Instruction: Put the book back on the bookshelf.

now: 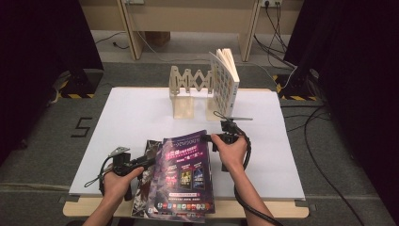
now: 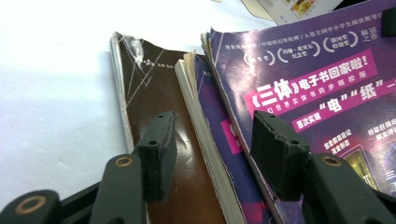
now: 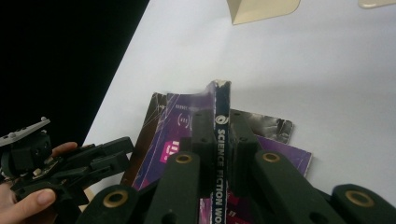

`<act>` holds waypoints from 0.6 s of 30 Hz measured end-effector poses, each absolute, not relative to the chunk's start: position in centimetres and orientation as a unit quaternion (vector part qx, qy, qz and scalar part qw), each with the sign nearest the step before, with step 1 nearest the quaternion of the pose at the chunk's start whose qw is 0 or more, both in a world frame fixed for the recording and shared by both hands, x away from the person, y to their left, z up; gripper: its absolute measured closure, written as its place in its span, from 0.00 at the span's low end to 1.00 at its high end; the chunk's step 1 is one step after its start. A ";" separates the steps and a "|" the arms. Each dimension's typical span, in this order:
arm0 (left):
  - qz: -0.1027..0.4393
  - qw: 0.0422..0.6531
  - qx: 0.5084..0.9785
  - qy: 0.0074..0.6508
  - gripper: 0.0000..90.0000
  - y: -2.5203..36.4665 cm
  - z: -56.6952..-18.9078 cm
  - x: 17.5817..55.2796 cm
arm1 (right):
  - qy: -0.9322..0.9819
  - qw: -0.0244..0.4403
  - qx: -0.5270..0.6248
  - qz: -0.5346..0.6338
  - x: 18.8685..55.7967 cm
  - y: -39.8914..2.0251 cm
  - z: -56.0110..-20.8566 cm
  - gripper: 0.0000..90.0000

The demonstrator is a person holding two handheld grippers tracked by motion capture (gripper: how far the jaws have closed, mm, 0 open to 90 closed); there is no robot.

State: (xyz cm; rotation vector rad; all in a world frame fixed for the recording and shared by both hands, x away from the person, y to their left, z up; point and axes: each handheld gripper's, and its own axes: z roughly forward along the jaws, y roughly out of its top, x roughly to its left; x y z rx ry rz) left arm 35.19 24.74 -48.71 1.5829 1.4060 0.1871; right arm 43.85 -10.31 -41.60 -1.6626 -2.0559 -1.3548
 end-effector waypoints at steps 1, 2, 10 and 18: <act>0.078 0.486 0.651 0.577 0.55 24.8 -48.7 35.2 | -0.689 0.083 -0.557 -0.456 43.8 -10.3 -41.5 0.94; 0.078 0.487 0.651 0.578 0.54 24.8 -48.7 35.2 | -0.689 0.082 -0.556 -0.458 43.8 -10.4 -41.3 0.94; 0.078 0.484 0.650 0.581 0.54 24.9 -48.9 35.3 | -0.691 0.067 -0.553 -0.460 43.6 -10.6 -40.4 0.94; 0.078 0.483 0.650 0.581 0.53 24.9 -48.9 35.3 | -0.692 0.056 -0.551 -0.464 43.6 -10.8 -40.0 0.94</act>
